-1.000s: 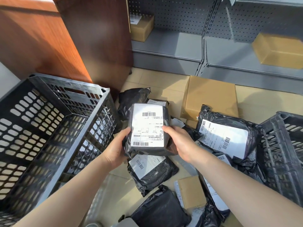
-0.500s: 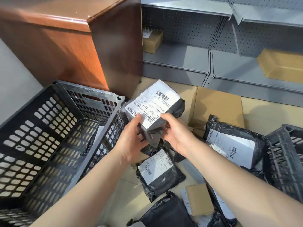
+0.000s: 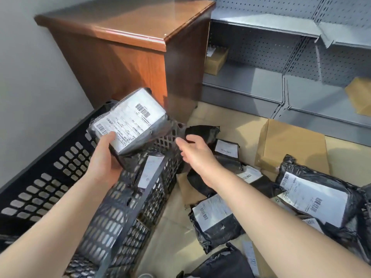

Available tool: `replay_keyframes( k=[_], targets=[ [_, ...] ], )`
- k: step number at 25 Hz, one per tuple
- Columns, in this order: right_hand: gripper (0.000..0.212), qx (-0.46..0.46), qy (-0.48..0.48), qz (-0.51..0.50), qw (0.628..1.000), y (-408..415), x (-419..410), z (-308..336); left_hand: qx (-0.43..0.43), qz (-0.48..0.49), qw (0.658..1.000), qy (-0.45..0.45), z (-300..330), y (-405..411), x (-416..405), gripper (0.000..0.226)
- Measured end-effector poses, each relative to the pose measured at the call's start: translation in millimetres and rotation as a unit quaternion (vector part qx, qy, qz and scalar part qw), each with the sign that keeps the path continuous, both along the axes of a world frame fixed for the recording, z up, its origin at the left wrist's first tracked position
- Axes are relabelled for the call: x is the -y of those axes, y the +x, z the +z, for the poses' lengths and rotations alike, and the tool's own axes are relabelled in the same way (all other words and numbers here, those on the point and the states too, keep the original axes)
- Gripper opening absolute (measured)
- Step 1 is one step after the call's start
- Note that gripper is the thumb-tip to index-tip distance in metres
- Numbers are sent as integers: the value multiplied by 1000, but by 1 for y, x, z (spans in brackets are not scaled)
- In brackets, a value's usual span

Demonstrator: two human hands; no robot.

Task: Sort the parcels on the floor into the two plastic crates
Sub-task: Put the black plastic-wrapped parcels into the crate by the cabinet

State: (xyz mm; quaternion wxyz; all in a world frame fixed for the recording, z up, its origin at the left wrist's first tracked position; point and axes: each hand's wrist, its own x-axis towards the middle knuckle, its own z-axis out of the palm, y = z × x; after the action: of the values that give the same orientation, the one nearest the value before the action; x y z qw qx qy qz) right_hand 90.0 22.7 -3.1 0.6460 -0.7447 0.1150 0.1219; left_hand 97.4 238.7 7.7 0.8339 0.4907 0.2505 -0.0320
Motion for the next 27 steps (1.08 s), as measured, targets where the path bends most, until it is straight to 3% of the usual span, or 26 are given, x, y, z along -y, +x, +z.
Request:
replay_keyframes(
  k=[6,13,15,20,24,27],
  targets=[
    [50,100,-195,112,969,5,-17,-22,-103,106,989,21,-77,1,-66,42],
    [43,217,-409,177,869,25,-27,-44,-182,129,974,42,-156,14,-87,44],
    [44,220,-432,175,857,32,-32,-54,-200,117,972,33,-166,25,-90,39],
    [48,216,-431,106,870,32,-41,-83,-231,106,966,48,-187,47,-90,15],
    [51,246,-420,80,870,31,-42,-96,-228,102,965,80,-206,62,-88,41],
    [56,270,-400,57,874,31,-44,-103,-235,92,963,91,-218,71,-90,34]
  ],
)
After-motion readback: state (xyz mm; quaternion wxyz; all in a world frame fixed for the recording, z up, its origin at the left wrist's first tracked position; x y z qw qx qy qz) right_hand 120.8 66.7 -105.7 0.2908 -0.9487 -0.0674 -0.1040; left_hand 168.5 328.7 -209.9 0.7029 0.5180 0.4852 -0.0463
